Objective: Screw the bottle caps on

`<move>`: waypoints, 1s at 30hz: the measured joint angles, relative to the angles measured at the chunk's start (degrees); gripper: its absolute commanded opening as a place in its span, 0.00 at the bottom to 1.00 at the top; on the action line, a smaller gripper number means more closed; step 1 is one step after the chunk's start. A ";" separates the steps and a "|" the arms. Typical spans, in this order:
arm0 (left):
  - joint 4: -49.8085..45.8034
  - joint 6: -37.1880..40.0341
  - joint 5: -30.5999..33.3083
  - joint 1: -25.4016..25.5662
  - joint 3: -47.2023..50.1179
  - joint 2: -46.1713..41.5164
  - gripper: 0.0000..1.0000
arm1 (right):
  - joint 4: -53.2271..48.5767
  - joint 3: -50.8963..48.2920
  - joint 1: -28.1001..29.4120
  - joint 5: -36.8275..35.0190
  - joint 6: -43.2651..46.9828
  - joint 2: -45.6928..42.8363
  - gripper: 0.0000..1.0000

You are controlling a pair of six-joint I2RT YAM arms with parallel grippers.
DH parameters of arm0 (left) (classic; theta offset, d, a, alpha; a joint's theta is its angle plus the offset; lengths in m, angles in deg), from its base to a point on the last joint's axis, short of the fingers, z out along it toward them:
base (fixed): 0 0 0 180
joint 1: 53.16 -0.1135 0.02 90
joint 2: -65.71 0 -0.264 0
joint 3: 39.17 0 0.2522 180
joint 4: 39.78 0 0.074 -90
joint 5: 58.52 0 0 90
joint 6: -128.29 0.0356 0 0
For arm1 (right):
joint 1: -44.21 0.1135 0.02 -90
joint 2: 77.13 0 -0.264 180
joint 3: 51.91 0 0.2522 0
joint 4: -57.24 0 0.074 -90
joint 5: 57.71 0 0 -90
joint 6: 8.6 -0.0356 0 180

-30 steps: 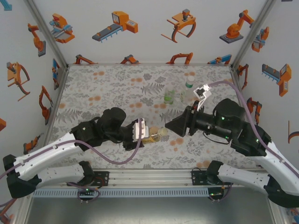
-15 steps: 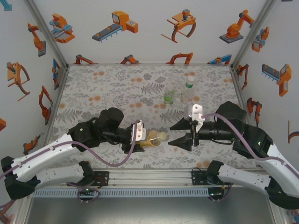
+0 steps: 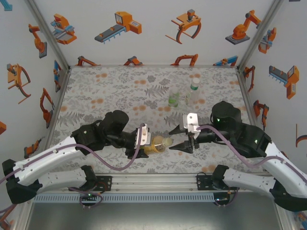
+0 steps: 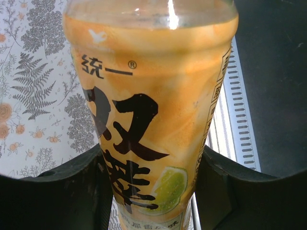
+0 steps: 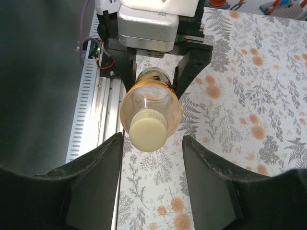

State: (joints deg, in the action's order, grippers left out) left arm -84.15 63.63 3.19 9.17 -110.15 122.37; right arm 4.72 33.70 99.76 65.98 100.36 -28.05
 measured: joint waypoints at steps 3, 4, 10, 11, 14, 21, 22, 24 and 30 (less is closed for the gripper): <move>-0.13 0.00 -0.02 0.00 -0.11 0.00 0.00 | 0.02 0.00 -0.02 0.39 0.31 0.66 0.42; -0.26 0.00 -0.02 0.00 -0.11 0.00 0.00 | 0.07 0.00 0.00 0.48 0.42 0.74 0.40; -0.33 0.04 -0.07 0.00 -0.11 0.00 0.00 | 0.20 0.00 0.00 1.73 0.46 0.76 0.28; -0.35 0.07 -0.09 0.00 -0.11 0.00 0.00 | 0.20 0.00 0.00 1.70 0.39 0.76 0.28; -0.35 0.09 -0.09 0.00 -0.11 0.11 0.00 | 0.20 0.00 0.00 1.73 0.37 0.76 0.22; -1.22 0.22 0.96 0.00 -0.55 0.55 0.00 | 3.10 -2.25 -0.02 -0.22 -6.78 -0.07 0.00; -1.38 0.22 1.75 0.00 -0.55 0.55 0.00 | 4.37 -3.34 -0.02 -1.42 -9.57 -0.52 0.00; -1.53 0.22 3.30 0.00 -0.55 0.57 0.00 | 6.80 -5.25 -0.02 -3.85 -15.56 -1.36 0.00; -1.16 -0.07 10.14 -0.13 -0.55 1.16 0.00 | 9.60 -7.89 0.00 -16.35 -41.07 -1.84 0.00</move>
State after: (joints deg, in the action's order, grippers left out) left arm -85.31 63.57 13.33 9.04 -110.69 123.53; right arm 14.31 25.81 99.76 49.63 59.29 -29.89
